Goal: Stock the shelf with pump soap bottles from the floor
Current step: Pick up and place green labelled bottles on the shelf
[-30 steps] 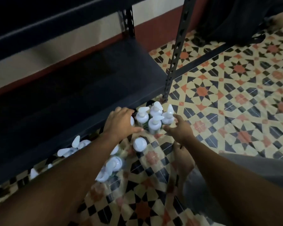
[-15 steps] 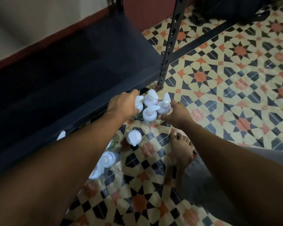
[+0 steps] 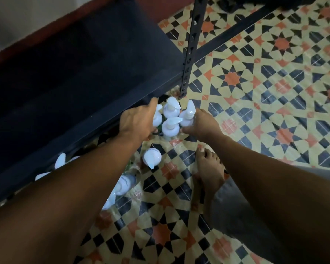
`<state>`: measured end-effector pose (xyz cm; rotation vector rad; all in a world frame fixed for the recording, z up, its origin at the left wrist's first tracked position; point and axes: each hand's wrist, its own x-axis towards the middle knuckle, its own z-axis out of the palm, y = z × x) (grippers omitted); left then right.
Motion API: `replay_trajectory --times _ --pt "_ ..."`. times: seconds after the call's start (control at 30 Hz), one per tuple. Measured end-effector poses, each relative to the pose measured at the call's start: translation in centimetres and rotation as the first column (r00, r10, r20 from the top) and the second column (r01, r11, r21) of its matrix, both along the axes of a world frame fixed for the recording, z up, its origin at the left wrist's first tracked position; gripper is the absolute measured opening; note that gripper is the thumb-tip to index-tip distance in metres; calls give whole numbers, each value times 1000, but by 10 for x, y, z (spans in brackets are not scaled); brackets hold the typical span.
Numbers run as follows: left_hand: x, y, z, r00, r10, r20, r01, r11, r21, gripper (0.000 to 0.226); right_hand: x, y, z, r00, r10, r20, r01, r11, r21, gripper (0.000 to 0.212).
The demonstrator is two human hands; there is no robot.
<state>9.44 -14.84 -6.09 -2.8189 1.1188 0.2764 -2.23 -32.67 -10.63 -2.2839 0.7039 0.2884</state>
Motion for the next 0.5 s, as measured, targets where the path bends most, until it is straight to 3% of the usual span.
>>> replay_trajectory --times 0.2,0.37,0.5 --pt "2 4 -9 995 -17 98 18 1000 -5 50 -2 -3 10 1000 19 -12 -19 1000 -9 40" --pt "-2 10 23 1000 13 -19 -15 993 -121 52 -13 -10 50 999 -14 -33 14 1000 5 34" --pt "-8 20 84 997 17 -79 -37 966 -256 49 -24 -15 107 1000 -18 26 18 1000 -21 28"
